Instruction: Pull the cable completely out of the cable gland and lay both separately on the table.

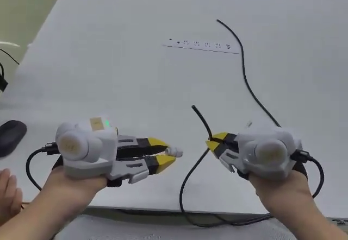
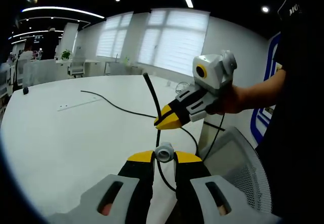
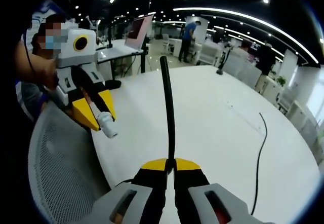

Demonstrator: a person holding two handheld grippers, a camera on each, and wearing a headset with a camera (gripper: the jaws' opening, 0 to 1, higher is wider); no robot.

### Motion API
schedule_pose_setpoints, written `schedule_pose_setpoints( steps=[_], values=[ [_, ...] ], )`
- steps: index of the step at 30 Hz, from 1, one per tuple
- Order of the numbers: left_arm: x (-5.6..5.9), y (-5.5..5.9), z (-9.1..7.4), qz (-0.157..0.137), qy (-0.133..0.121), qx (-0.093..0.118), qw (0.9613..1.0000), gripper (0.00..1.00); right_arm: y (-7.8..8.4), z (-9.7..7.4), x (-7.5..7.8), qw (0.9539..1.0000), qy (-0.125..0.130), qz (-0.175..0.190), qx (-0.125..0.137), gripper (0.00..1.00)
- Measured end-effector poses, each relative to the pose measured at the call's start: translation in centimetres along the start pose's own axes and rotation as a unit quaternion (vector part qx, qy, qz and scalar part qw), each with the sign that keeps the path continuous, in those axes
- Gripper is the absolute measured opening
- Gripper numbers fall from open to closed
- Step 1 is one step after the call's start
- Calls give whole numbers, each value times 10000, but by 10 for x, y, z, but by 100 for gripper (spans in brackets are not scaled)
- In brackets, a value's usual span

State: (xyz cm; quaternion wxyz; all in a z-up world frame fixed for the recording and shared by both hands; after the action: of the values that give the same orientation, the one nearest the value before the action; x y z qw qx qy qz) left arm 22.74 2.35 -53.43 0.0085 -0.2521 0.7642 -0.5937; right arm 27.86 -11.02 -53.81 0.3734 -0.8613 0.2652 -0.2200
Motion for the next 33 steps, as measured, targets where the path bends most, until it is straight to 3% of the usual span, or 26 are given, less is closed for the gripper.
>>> schedule_pose_setpoints(
  steps=[6, 17, 26, 33],
  values=[
    [-6, 9, -5, -22, -58, 32, 10000, 15, -21, 12, 9, 10000, 3, -3, -16, 0],
    [-20, 36, -15, -191, -233, 72, 9995, 15, -56, 49, 13, 9978, -237, -530, -330, 0],
    [-33, 52, -21, -260, -391, 60, 9989, 15, -76, 89, 0, 9928, -650, -840, -554, 0],
    [-46, 72, -23, -394, -512, -2, 9979, 15, -81, 129, -16, 9864, -929, -1120, -770, 0]
  ],
)
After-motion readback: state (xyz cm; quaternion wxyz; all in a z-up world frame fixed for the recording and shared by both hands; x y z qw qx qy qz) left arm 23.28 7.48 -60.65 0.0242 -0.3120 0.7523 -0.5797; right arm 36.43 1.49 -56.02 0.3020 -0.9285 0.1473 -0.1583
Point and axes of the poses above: the centre of the closed fingertips' face, and the gripper's own axes: z roughly forward along the fingers, x roughly to its right, y roughly out of its underside, the point moved 5 cm from there along -z, roughly backward along the fingers, and after that the axes turned 5 degrees about y, right-handed, at the moved point
